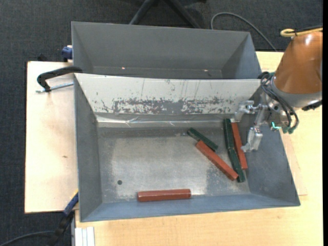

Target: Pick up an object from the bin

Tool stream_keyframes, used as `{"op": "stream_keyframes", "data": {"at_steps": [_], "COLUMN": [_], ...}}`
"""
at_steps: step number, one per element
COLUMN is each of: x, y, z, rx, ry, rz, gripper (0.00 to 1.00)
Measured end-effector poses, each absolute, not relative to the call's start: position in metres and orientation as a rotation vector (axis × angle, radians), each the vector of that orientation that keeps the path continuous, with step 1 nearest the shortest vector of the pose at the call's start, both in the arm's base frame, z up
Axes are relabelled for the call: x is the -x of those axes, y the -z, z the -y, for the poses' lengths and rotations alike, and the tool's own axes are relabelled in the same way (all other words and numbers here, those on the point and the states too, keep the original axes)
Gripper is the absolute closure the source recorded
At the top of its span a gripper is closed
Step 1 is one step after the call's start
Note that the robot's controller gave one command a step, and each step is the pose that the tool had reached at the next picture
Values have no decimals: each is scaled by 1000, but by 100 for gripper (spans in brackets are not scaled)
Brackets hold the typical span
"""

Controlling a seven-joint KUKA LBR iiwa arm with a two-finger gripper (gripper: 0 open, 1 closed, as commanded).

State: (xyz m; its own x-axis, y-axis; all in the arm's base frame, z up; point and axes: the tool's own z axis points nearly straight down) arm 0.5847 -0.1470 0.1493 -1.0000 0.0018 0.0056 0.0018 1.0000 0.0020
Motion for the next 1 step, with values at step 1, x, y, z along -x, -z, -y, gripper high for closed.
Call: {"op": "stream_keyframes", "data": {"at_steps": [1], "x": [-509], "y": [-66], "z": [127], "rx": [-126], "ry": [6], "rz": [3130], "gripper": [0]}}
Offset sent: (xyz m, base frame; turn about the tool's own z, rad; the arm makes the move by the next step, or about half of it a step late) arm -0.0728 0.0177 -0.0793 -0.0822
